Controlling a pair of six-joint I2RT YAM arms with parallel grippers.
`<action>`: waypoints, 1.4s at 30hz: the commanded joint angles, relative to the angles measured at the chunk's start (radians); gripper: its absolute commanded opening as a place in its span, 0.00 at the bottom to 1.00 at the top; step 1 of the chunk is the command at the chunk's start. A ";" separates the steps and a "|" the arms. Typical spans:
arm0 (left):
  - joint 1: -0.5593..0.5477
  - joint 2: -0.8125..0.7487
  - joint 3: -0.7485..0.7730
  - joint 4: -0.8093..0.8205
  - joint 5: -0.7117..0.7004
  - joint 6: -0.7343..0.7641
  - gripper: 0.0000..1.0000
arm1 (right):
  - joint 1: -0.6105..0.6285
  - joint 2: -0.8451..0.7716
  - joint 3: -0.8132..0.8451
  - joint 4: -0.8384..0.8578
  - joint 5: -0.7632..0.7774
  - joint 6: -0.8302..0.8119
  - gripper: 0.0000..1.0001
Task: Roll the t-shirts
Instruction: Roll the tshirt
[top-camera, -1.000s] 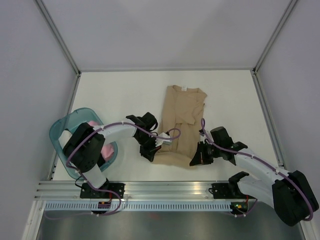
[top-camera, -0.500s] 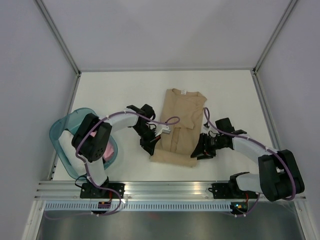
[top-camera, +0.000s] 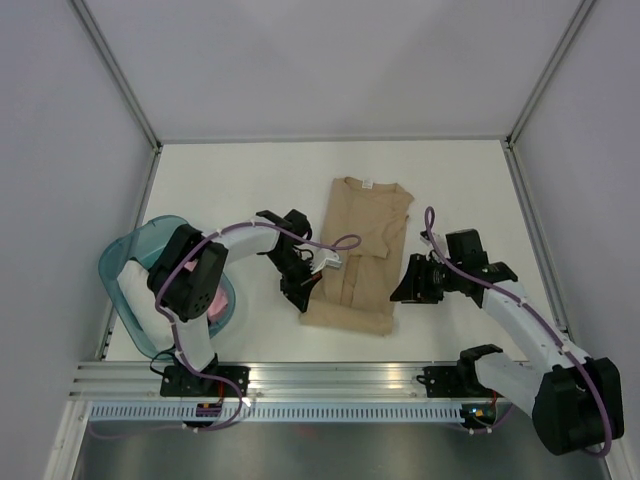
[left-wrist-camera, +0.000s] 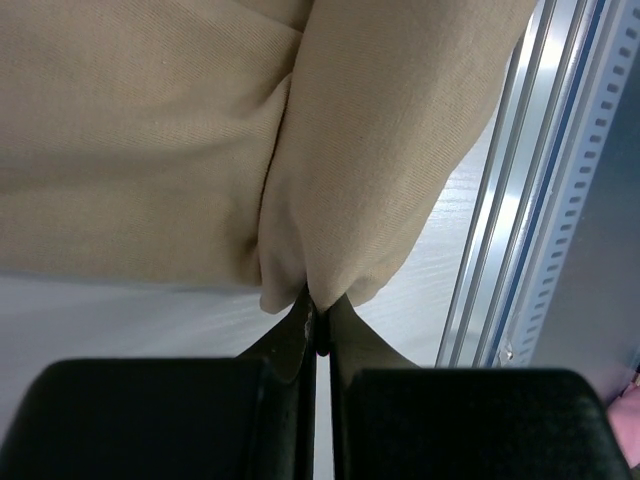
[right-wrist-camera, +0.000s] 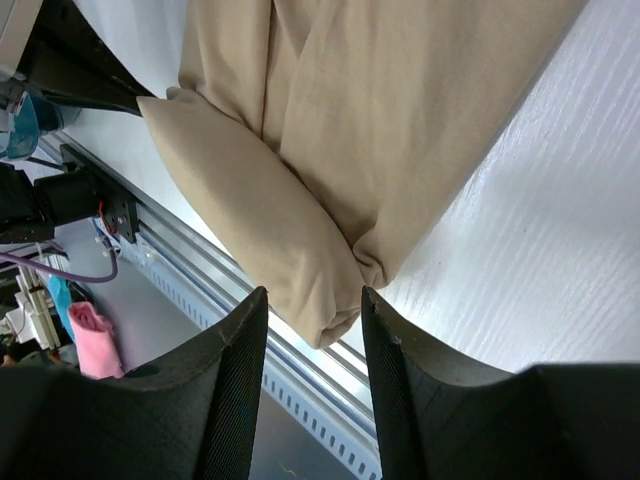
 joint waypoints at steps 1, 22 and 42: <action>0.008 0.021 0.040 -0.005 0.002 0.034 0.02 | 0.033 -0.057 -0.025 -0.068 0.048 0.038 0.48; 0.014 0.025 0.056 -0.016 -0.015 0.025 0.02 | 0.202 -0.179 -0.297 0.329 0.072 0.248 0.17; 0.015 0.015 0.042 -0.020 -0.066 0.086 0.02 | 0.185 -0.217 -0.135 -0.081 0.258 0.184 0.03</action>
